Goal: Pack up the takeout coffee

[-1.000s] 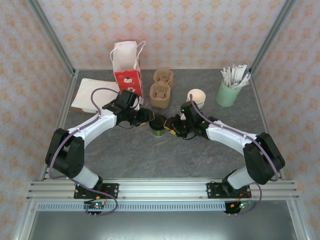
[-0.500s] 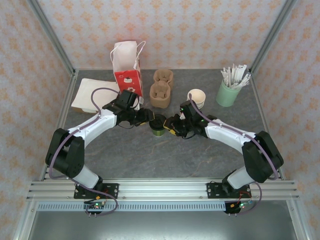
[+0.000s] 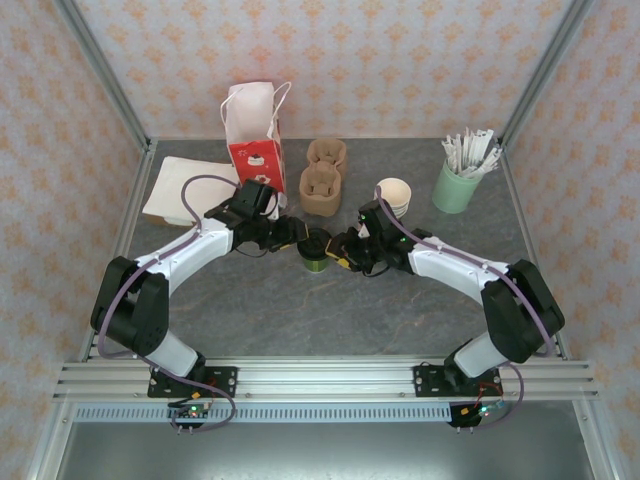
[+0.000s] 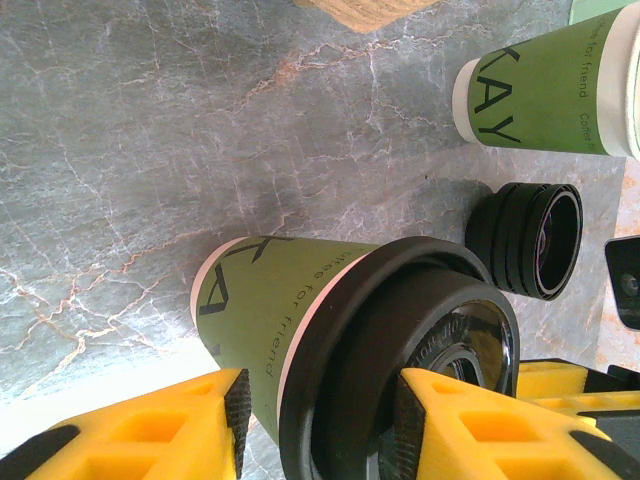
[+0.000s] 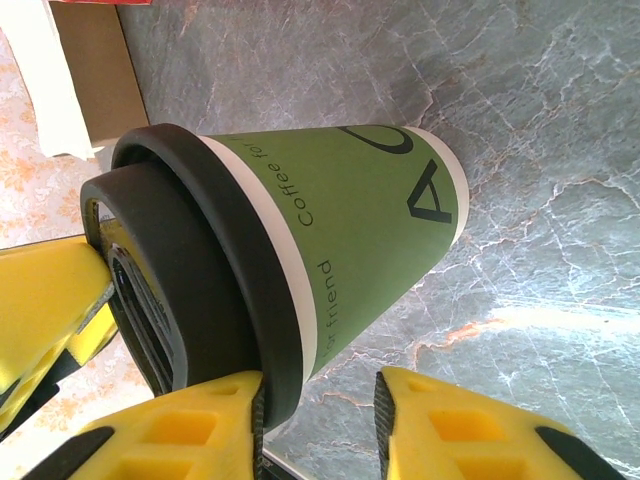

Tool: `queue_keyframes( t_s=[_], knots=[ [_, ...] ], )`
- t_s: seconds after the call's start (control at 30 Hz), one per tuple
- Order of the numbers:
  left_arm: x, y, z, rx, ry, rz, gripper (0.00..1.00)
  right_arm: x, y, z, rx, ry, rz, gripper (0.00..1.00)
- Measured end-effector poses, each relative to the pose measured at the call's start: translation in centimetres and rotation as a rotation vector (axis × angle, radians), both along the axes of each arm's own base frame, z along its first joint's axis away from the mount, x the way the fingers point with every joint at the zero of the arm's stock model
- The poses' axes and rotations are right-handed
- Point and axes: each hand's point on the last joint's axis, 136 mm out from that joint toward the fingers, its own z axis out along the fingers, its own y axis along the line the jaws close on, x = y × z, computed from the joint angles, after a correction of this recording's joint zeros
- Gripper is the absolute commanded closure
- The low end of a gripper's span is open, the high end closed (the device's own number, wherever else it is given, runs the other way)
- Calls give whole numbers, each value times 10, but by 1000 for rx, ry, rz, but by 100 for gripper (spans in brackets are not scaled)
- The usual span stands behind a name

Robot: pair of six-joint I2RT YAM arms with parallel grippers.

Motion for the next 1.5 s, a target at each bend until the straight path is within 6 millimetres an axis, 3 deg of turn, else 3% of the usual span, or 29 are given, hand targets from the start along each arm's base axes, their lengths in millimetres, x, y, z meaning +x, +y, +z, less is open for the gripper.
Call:
queue_keyframes(
  t_s=[0.57,1.03,1.3,1.5],
  knots=[
    [0,0,0,1,-2,1,57,0,0,-3,-9,-11,20,71],
    [0,-1,0,-3,-3,-2,55,3,-4,7,-25,-76,23,58],
    [0,-1,0,-2,-2,-2,50,2,-24,37,-53,-168,-2,45],
    [-2,0,-1,2,9,-1,39,-1,-57,47,-153,-215,-43,31]
  ],
)
